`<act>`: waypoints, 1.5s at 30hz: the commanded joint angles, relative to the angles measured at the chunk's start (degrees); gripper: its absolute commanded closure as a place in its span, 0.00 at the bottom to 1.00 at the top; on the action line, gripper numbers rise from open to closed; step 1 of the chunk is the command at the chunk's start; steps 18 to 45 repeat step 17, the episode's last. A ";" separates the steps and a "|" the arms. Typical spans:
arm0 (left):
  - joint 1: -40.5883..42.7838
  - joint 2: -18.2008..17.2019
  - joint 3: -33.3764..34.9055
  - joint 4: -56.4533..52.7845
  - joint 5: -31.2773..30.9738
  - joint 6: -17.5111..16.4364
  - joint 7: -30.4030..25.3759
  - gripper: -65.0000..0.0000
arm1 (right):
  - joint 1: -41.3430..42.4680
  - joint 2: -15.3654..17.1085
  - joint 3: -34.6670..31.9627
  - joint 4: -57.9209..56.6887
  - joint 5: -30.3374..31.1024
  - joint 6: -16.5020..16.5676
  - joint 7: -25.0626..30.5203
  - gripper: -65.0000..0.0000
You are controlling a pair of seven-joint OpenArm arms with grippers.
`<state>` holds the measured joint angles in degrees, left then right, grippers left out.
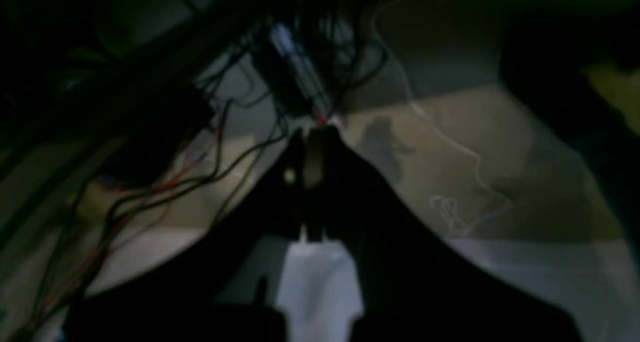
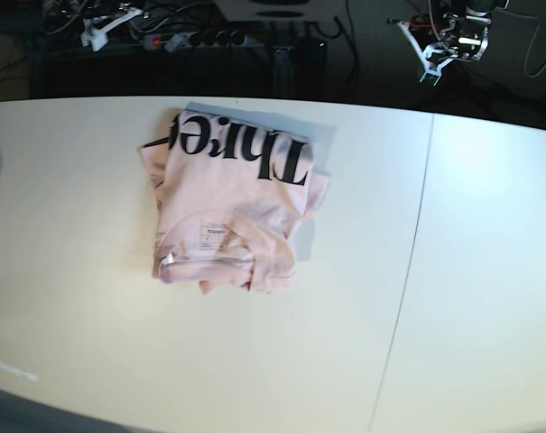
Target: Fold the T-shirt properly
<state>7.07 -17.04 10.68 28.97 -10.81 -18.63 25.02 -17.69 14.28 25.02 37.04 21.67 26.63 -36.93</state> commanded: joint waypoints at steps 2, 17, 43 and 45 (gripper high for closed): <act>-4.57 0.31 2.71 -3.87 0.13 0.46 0.28 0.99 | 2.73 -1.66 -0.15 -1.09 -0.28 -2.91 -0.24 1.00; -7.76 2.40 5.86 -6.47 -2.69 0.46 3.28 0.99 | 3.78 -11.28 -0.13 3.58 -4.76 -2.67 0.55 1.00; -7.76 2.40 5.86 -6.47 -2.69 0.46 3.28 0.99 | 3.78 -11.28 -0.13 3.58 -4.76 -2.67 0.55 1.00; -7.76 2.40 5.86 -6.47 -2.69 0.46 3.28 0.99 | 3.78 -11.28 -0.13 3.58 -4.76 -2.67 0.55 1.00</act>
